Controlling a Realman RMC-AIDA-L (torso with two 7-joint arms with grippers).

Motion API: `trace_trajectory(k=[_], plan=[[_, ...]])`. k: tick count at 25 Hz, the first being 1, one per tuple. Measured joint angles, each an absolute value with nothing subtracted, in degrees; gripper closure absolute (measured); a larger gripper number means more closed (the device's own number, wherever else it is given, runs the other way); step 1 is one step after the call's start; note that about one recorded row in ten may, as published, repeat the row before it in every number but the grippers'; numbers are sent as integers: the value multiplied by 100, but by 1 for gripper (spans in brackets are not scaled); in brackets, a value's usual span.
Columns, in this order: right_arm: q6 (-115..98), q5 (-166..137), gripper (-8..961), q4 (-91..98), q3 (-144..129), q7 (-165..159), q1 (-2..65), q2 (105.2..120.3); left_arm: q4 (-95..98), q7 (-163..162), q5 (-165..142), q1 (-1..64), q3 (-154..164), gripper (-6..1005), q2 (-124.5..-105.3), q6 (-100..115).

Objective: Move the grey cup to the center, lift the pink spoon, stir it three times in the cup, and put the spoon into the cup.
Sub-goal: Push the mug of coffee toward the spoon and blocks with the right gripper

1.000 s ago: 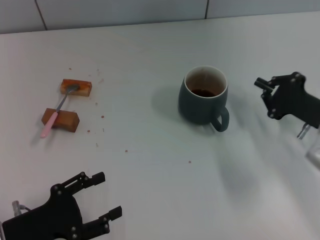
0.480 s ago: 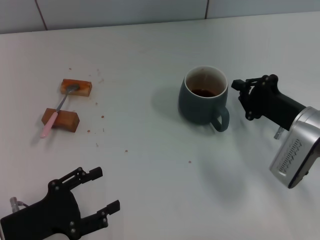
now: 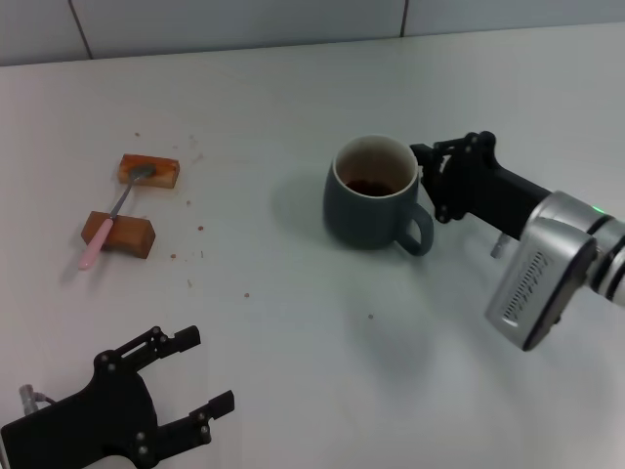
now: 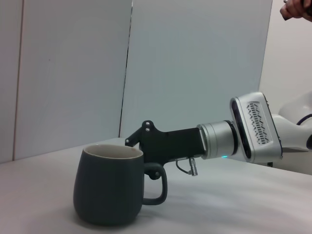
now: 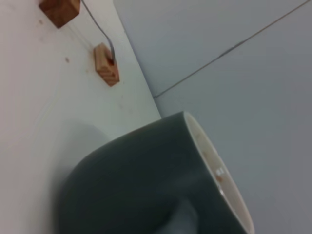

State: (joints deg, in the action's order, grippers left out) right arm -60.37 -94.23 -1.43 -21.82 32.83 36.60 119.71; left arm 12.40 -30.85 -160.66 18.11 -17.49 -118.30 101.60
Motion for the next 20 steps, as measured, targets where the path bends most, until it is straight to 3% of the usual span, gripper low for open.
trace_trajectory(k=[20], plan=[[-5497, -9450, 941, -1211, -1595, 3280, 4522, 11971, 1239, -3037, -16066, 1766, -1733, 217, -11821, 10166]])
